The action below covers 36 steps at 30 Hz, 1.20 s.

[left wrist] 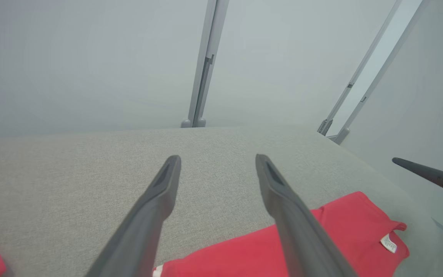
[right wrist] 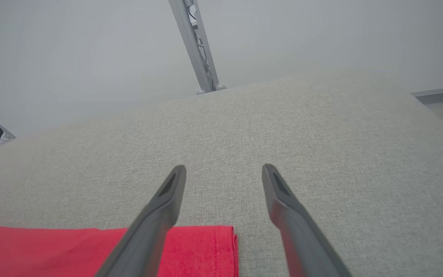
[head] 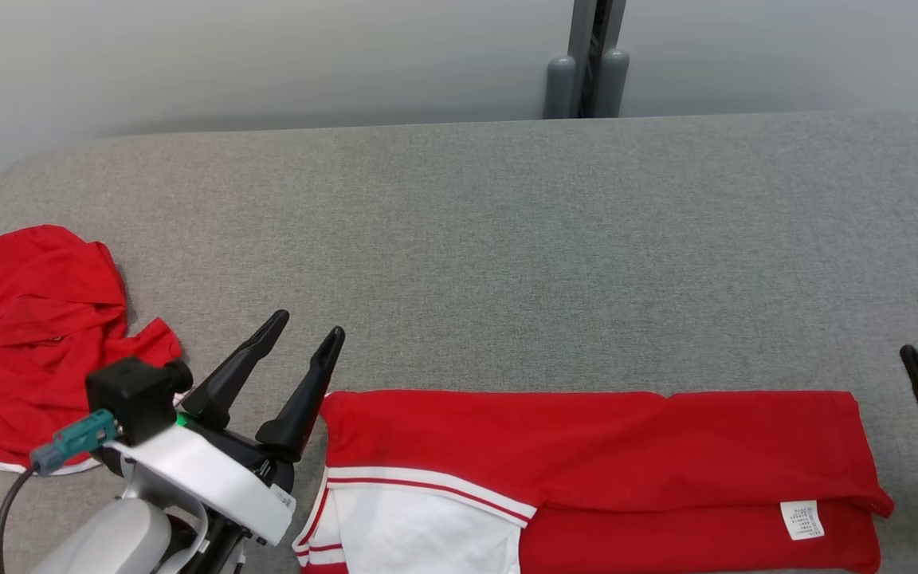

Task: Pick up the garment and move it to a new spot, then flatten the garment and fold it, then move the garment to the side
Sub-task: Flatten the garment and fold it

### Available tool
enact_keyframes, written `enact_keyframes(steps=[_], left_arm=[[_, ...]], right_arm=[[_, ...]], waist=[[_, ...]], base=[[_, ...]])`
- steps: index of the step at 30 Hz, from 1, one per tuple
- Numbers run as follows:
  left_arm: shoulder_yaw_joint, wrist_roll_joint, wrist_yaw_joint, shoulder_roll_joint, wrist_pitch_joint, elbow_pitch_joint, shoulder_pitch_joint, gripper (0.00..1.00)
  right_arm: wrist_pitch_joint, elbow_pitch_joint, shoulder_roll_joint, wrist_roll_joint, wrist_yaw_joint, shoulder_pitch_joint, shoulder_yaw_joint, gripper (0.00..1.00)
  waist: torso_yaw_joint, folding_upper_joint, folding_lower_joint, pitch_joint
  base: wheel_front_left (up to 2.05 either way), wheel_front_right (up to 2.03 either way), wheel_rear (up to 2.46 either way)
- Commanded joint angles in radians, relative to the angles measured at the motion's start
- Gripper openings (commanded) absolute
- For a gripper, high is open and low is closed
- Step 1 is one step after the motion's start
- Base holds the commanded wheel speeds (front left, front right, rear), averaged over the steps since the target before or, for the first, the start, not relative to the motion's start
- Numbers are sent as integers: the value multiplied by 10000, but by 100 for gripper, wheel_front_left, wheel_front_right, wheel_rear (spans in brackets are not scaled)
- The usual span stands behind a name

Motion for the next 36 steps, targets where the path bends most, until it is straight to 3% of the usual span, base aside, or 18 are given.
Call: enact_keyframes(steps=[1, 9, 13, 23, 33, 34, 35, 36], left_arm=[[132, 44, 33, -210, -486, 254, 186, 100], [1099, 1226, 198, -1477, -1294, 1201, 715, 100], [1904, 2036, -123, -2184, -1297, 1183, 1136, 100], [2773, 3366, -1079, -3103, -1301, 1720, 1594, 100], [3271, 3811, -1492, -3458, -1302, 1994, 1671, 100], [3320, 3858, -1538, -3485, -1302, 2015, 1676, 100], [3360, 3889, -1563, -3522, -1301, 2026, 1683, 100], [3403, 3930, -1596, -3547, -1302, 2043, 1688, 100]], right_arm=[[-303, 185, 307, -275, -3, 190, -140, 100], [-1112, 1207, 1926, -1066, -2, 524, -629, 100], [-1269, 1665, 2453, -1363, -2, 572, -720, 100], [-969, 3015, 3037, -1094, -2, 600, -675, 100], [-537, 3558, 3313, -619, -2, 476, -71, 100], [-509, 3552, 3319, -547, 0, 468, 15, 97], [-496, 3553, 3303, -514, 0, 449, 90, 40], [-544, 3538, 3272, -529, 1, 424, 169, 0]], waist=[[-41, 0, 0, -15], [-129, 0, 0, 6], [-86, 0, 0, 42], [91, 0, 0, 34], [139, 0, 0, 76], [137, 0, 0, 78], [133, 0, 0, 78], [130, 0, 0, 75]], base=[[0, 0, 0], [0, 0, 0], [0, 0, 0], [0, 0, 0], [0, 0, 0], [0, 0, 0], [0, 0, 0], [0, 0, 0]])
